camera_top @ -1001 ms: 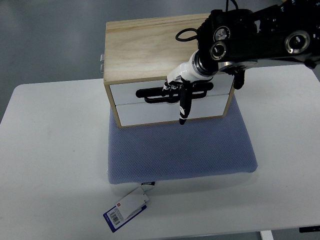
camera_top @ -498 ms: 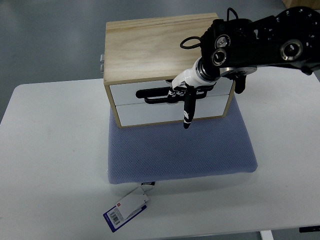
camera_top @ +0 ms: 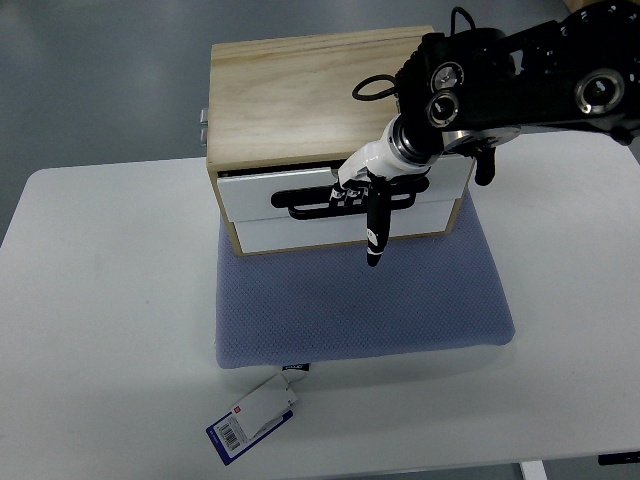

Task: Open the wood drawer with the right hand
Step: 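Pull the handle toward the robot with the right hand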

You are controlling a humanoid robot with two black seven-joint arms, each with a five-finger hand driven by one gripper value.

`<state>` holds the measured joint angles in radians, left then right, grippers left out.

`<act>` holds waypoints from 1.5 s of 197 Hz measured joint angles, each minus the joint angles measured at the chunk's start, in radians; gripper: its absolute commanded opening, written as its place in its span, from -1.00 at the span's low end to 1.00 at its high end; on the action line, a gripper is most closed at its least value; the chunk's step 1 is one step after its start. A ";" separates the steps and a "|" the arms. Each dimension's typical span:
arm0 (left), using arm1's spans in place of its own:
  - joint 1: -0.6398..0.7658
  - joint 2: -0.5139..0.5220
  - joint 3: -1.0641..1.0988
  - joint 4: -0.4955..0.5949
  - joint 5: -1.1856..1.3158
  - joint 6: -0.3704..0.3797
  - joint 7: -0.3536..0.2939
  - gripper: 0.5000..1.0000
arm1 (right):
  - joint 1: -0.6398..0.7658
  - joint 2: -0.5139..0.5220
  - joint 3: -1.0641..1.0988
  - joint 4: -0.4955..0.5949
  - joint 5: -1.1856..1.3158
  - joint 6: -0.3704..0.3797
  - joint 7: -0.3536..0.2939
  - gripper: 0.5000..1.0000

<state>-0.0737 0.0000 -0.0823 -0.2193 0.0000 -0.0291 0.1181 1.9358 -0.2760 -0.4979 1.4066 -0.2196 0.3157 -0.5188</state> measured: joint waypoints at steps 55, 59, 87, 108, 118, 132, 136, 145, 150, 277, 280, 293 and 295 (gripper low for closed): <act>0.000 0.000 0.001 0.000 0.000 0.000 0.000 1.00 | 0.008 -0.011 0.004 0.021 0.021 0.017 0.003 0.78; 0.000 0.000 0.001 0.000 0.000 0.000 0.000 1.00 | 0.010 -0.012 0.004 0.023 0.022 0.018 0.003 0.78; 0.000 0.000 0.001 0.000 0.000 0.000 0.000 1.00 | 0.033 -0.035 0.006 0.060 0.026 0.035 0.003 0.78; 0.000 0.000 0.000 0.000 0.000 0.000 0.000 1.00 | 0.049 -0.061 0.006 0.094 0.031 0.055 0.005 0.78; 0.000 0.000 0.000 0.000 0.000 0.000 0.000 1.00 | 0.054 -0.073 0.006 0.110 0.036 0.061 0.005 0.78; 0.000 0.000 0.000 0.000 0.000 0.000 0.000 1.00 | 0.056 -0.084 0.006 0.128 0.043 0.070 0.005 0.78; 0.000 0.000 0.000 0.000 0.000 0.000 0.000 1.00 | 0.056 -0.086 0.006 0.132 0.044 0.072 0.005 0.78; 0.000 0.000 0.001 0.000 0.000 0.000 0.000 1.00 | 0.057 -0.089 0.006 0.137 0.046 0.076 0.005 0.78; 0.000 0.000 0.001 0.000 0.000 0.000 0.000 1.00 | 0.057 -0.089 0.006 0.139 0.047 0.078 0.006 0.78; 0.000 0.000 0.001 0.001 0.000 0.000 0.000 1.00 | 0.059 -0.083 0.009 0.164 0.095 0.158 0.008 0.78; 0.000 0.000 0.001 0.001 0.000 0.000 0.000 1.00 | 0.061 -0.084 0.009 0.165 0.095 0.160 0.008 0.78; 0.000 0.000 0.001 0.001 0.000 0.000 0.000 1.00 | 0.070 -0.087 0.014 0.170 0.100 0.172 0.008 0.78; 0.000 0.000 0.001 0.001 0.000 0.000 0.000 1.00 | 0.071 -0.088 0.016 0.171 0.102 0.173 0.009 0.78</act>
<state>-0.0735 0.0000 -0.0812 -0.2178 0.0000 -0.0288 0.1181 2.0071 -0.3636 -0.4820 1.5781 -0.1179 0.4892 -0.5102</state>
